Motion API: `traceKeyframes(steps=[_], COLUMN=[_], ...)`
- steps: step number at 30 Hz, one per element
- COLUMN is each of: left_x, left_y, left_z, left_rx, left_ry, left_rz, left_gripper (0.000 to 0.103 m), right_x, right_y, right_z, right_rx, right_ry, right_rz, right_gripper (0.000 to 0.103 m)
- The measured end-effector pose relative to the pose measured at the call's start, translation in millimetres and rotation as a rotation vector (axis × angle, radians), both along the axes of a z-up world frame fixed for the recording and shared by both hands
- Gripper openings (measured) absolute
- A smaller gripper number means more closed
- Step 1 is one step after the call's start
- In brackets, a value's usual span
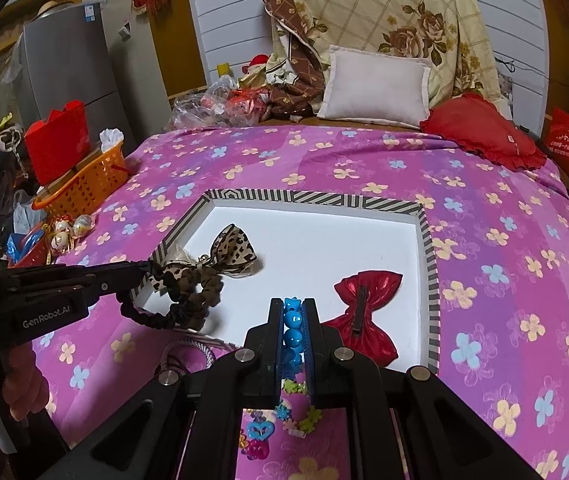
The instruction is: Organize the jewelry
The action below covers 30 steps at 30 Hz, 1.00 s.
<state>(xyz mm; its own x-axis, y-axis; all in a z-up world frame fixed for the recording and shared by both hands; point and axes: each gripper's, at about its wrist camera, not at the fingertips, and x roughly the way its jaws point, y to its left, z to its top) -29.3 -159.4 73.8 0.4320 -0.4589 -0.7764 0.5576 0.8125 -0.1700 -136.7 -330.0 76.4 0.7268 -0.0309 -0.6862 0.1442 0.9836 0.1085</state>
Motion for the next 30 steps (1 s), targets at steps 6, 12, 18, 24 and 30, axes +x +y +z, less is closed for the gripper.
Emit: traceKeyframes(steps=[6,12,18,24,30], left_x=[6,15,24,36,46], left_y=[-12,-22,-32,-38,-46], left_z=[-2,-10,-25,-42,-58], left_rx=[0.000,-0.002,0.004,0.021,0.052], left_ry=[0.010,0.039,0.085,0.127,0.152], left_rz=[-0.006,-0.008,-0.011,0.001,0.010], left_gripper=[0.007,0.007,0.007,0.007,0.007], right_x=[16,31,45,59,72], right_y=[-5,-2,-5,-21,-42], right_z=[0,-6,-22,-44,-68], right_rx=[0.017,0.026,0.067,0.090,0.122], right_ry=[0.000,0.012,0.040,0.081,0.127], right_rz=[0.002,0.015,0.020,-0.010,-0.043], right_gripper=[0.008,0.008,0.008,0.008,0.008])
